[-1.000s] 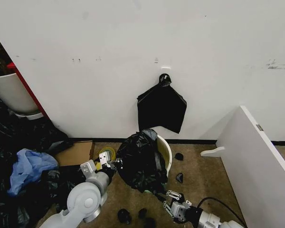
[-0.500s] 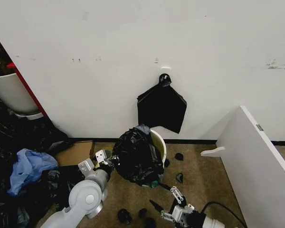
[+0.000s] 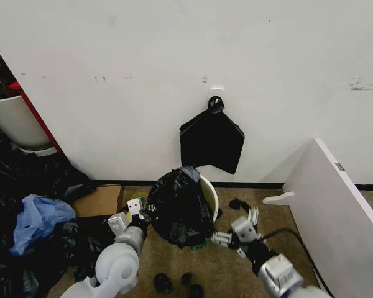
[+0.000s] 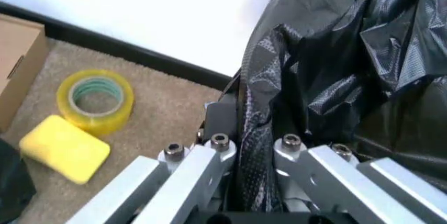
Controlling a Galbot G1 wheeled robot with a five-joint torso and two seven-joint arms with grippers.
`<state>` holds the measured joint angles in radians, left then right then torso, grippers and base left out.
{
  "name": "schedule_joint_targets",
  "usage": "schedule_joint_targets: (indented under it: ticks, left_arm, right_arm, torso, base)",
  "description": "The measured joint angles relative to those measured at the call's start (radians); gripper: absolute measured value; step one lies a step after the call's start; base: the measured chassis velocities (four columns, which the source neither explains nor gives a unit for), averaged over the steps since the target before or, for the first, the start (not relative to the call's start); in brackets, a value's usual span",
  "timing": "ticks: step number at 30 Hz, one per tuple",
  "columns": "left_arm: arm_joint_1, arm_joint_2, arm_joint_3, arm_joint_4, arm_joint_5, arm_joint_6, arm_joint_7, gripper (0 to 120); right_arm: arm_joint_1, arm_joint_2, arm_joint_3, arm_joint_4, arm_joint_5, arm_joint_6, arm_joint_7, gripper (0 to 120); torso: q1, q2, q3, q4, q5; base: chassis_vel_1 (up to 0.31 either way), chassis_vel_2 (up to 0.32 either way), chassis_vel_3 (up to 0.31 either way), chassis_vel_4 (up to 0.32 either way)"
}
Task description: Place the garbage bag over the trash bin.
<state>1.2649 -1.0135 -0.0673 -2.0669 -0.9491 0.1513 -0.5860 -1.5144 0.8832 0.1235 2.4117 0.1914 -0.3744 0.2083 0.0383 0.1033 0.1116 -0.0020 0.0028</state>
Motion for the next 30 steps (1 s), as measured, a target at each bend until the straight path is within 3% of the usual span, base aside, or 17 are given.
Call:
schedule_joint_targets:
  ticks: [8,13,16,17,25,30]
  left_arm:
    - [0.025,-0.006,0.003,-0.017,0.054,-0.002,0.024,3]
    - [0.031,-0.007,0.003,-0.022,0.066,0.002,0.029,3]
    - [0.031,-0.005,0.003,-0.024,0.066,0.002,0.030,3]
    - [0.032,-0.003,0.003,-0.027,0.066,0.003,0.031,3]
    - [0.046,-0.005,0.000,-0.042,0.086,0.001,0.046,3]
    - [0.047,-0.005,-0.002,-0.047,0.095,0.000,0.049,3]
  right_arm:
    - [0.051,0.022,-0.063,-0.026,0.147,-0.080,-0.005,70]
    - [0.060,0.025,-0.079,-0.051,0.130,-0.072,-0.004,52]
    - [0.061,0.025,-0.082,-0.059,0.117,-0.067,-0.004,47]
    - [0.061,0.024,-0.083,-0.068,0.103,-0.059,-0.003,36]
    - [0.055,0.021,-0.060,-0.096,0.031,-0.022,0.005,7]
    - [0.045,0.017,-0.058,-0.092,0.029,-0.019,0.003,0]
  torso:
    - [0.000,0.000,0.000,0.0000,-0.0002]
    - [0.000,0.000,0.000,0.0000,-0.0002]
    - [0.000,0.000,0.000,0.0000,-0.0002]
    - [0.000,0.000,0.000,0.0000,-0.0001]
    - [0.000,0.000,0.000,0.0001,-0.0001]
    - [0.000,0.000,0.000,0.0000,-0.0001]
  base:
    - [0.000,0.000,0.000,0.000]
    - [0.000,0.000,0.000,0.000]
    - [0.000,0.000,0.000,0.000]
    - [0.000,0.000,0.000,0.000]
    - [0.000,0.000,0.000,0.000]
    - [0.000,0.000,0.000,0.000]
